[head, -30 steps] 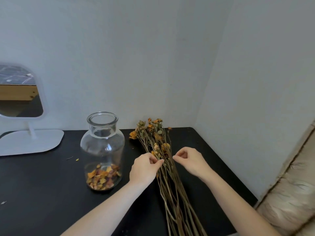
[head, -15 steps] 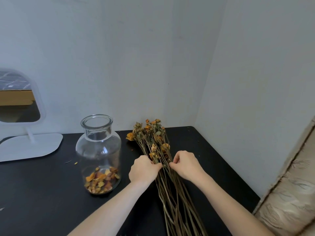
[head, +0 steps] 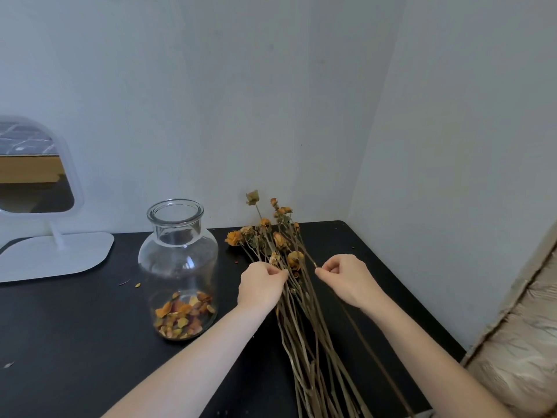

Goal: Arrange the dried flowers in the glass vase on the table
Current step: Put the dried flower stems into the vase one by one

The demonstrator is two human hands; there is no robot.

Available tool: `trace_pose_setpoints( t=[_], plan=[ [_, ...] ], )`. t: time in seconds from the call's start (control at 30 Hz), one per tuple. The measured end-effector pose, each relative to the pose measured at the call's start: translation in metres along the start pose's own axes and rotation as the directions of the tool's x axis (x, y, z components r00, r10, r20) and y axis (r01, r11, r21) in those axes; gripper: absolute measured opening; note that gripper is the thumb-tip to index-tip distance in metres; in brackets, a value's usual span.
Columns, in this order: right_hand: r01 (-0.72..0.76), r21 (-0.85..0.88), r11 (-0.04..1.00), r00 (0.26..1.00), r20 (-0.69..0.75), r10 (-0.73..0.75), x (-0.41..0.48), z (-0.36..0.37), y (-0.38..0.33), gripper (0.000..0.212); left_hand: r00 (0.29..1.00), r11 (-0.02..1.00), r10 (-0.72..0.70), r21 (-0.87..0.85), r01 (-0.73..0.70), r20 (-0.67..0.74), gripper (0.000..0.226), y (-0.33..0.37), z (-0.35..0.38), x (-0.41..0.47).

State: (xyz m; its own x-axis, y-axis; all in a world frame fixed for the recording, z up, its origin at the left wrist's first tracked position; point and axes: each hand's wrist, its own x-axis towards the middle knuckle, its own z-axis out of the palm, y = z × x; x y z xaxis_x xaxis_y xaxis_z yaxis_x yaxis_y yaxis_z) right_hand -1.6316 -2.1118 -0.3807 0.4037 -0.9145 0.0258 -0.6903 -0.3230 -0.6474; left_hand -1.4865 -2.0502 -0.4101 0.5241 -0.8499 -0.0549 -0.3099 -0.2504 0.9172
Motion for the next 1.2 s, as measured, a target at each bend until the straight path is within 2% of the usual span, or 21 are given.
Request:
trace_pose_setpoints(
  t=[0.13, 0.23, 0.5, 0.67, 0.87, 1.03, 1.2],
  plan=[
    [0.007, 0.08, 0.997, 1.0, -0.029, -0.004, -0.001, -0.013, -0.003, 0.01, 0.996, 0.994, 0.09, -0.063, -0.09, 0.003, 0.015, 0.012, -0.003, -0.002],
    [-0.013, 0.133, 0.991, 0.999, -0.037, 0.018, -0.002, -0.018, -0.005, 0.015, 0.99, 0.988, 0.137, -0.068, -0.138, -0.015, 0.018, 0.018, -0.004, -0.001],
    [-0.085, 0.224, 0.971, 0.996, 0.001, 0.087, -0.006, -0.016, -0.004, 0.023, 0.993, 0.992, 0.11, -0.064, -0.113, -0.046, 0.02, 0.012, -0.007, -0.004],
    [-0.013, 0.2, 0.98, 0.994, -0.104, 0.034, -0.005, -0.017, -0.004, 0.017, 0.993, 0.991, 0.108, -0.071, -0.111, -0.051, 0.019, 0.011, -0.01, -0.005],
    [0.024, 0.27, 0.962, 0.989, -0.15, 0.017, -0.003, -0.025, -0.013, 0.019, 0.978, 0.967, 0.197, -0.154, -0.205, -0.065, 0.016, 0.032, -0.02, -0.008],
    [0.081, 0.384, 0.92, 0.986, -0.163, -0.019, -0.003, -0.041, -0.035, 0.018, 0.955, 0.934, 0.287, -0.201, -0.295, -0.069, 0.016, 0.061, -0.042, -0.012],
    [0.14, 0.51, 0.849, 0.982, -0.182, -0.053, -0.004, -0.054, -0.065, 0.02, 0.913, 0.874, 0.376, -0.267, -0.406, -0.158, 0.015, 0.098, -0.08, -0.024]
  ],
)
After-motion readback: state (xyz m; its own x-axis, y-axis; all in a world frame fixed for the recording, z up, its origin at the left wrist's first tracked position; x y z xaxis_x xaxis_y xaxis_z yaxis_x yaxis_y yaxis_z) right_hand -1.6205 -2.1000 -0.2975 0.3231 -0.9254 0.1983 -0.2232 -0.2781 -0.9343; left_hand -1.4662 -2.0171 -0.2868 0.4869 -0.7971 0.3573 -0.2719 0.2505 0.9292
